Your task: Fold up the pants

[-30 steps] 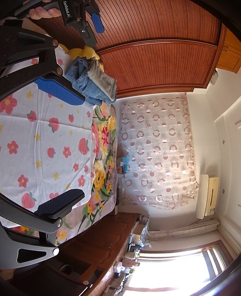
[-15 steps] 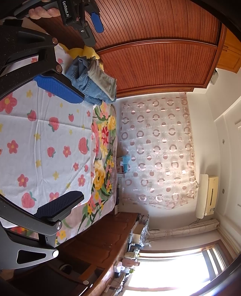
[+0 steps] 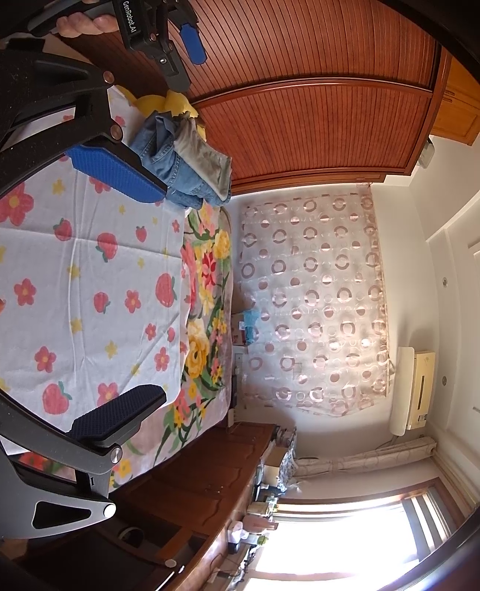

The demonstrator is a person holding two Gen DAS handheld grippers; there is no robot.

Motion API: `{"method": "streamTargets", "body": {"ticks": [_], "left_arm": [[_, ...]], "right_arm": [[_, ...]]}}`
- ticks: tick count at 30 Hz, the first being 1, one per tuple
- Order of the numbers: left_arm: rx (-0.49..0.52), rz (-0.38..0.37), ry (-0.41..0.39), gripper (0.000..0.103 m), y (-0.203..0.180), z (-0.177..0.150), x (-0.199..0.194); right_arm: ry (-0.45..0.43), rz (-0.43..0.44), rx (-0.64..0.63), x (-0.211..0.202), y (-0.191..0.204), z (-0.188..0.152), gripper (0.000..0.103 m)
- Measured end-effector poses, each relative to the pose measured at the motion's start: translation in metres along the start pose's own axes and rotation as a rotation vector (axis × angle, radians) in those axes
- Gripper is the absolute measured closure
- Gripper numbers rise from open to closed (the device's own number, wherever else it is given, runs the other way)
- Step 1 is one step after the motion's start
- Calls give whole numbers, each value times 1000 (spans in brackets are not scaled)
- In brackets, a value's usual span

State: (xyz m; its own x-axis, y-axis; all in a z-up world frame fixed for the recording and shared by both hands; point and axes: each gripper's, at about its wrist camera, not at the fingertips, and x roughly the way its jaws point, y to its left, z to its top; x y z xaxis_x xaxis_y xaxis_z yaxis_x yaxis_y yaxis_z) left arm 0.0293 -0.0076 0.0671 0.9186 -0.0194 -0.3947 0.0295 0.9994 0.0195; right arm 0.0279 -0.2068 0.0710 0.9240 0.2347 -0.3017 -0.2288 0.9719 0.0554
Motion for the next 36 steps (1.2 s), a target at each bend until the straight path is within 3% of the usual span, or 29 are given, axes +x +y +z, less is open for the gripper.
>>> {"method": "streamTargets", "body": {"ticks": [36], "left_arm": [[-1,1,4,12,-1,1,0]], "right_arm": [[3,-2,4,1,-1,-2,2]]}}
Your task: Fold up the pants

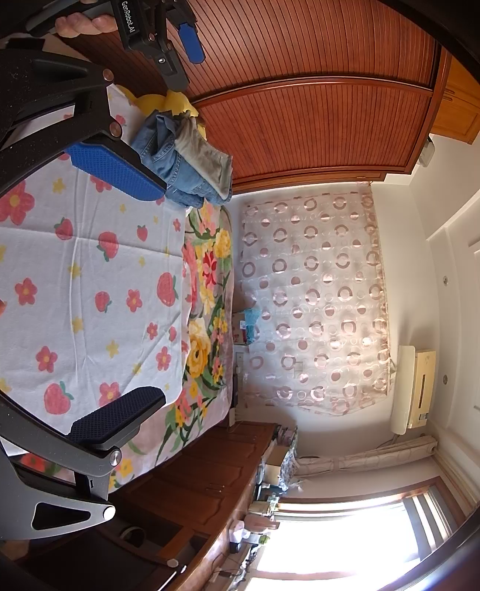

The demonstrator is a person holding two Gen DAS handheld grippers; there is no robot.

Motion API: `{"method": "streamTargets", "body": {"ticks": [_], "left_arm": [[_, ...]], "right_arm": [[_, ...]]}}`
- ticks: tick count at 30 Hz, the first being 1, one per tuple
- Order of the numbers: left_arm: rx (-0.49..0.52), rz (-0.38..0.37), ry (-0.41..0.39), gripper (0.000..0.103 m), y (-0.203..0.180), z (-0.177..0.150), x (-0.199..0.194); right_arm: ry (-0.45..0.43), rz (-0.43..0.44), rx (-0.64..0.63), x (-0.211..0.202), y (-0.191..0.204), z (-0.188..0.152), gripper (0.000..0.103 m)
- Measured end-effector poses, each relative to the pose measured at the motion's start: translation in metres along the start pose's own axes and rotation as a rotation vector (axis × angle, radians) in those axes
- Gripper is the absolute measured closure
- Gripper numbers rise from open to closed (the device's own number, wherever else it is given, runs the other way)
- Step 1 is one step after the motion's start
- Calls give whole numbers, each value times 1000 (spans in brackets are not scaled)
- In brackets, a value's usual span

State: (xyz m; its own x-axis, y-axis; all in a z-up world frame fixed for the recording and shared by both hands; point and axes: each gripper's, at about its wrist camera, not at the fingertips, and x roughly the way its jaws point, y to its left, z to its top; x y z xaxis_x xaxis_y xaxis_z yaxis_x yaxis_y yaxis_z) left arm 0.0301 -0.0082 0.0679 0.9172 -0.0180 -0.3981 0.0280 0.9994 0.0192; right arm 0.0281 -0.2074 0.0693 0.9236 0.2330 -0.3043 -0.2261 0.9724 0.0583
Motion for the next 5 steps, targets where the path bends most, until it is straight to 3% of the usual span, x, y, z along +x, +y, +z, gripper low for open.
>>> {"method": "streamTargets", "body": {"ticks": [5], "left_arm": [[1,0,-1,12,-1,0,0]], "right_arm": [[1,-1,1,0,-1,-1,2]]}}
